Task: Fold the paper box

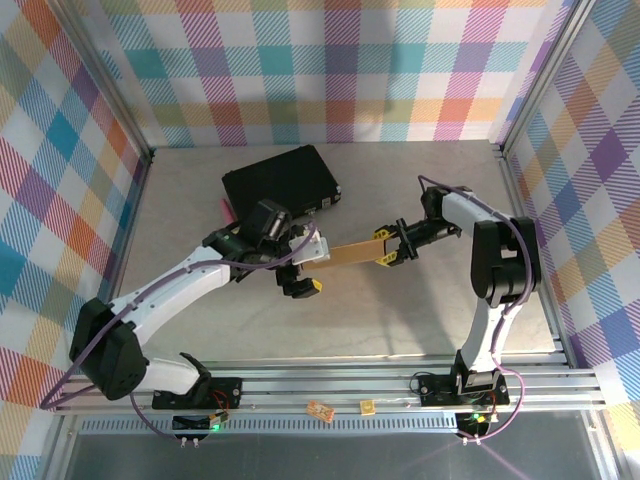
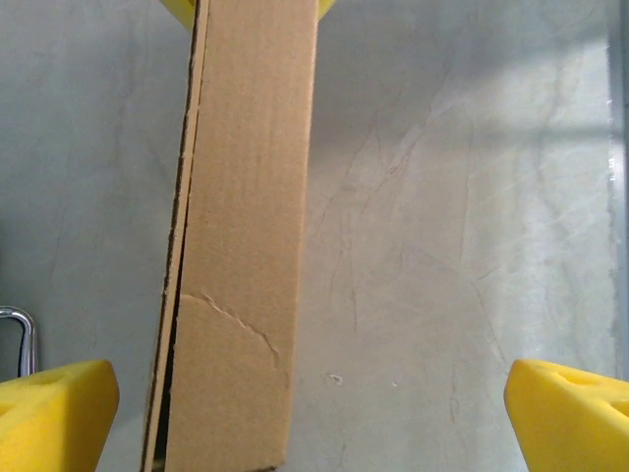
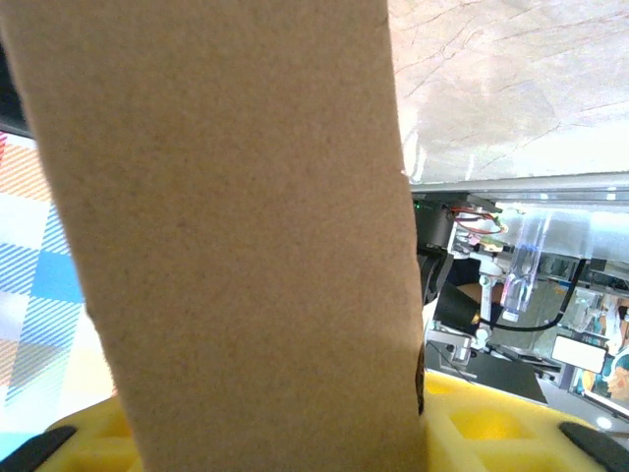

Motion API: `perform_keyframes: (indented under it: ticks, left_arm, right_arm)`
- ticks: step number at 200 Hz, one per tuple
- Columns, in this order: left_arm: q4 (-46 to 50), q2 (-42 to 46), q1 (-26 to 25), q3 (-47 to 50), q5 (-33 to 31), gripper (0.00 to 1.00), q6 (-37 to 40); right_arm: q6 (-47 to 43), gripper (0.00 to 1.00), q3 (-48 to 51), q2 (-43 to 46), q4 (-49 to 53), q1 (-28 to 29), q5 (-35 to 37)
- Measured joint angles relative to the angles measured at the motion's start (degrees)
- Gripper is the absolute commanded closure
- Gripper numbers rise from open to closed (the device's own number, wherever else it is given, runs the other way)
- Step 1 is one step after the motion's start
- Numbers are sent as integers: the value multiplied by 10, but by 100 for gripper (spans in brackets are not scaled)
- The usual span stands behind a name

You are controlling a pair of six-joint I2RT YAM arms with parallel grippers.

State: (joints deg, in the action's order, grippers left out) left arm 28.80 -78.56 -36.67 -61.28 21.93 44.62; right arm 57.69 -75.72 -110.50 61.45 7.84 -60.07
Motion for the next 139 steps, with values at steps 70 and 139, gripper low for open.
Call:
perform_keyframes:
  ticks: [70, 139]
  left_arm:
    - [-58, -79, 14, 1, -5, 5, -2]
    - [-72, -89, 14, -4, -14, 43, -28]
  right_arm:
    - [-16, 64, -2, -13, 18, -4, -8]
    - [-14, 64, -21, -28, 19, -6, -11]
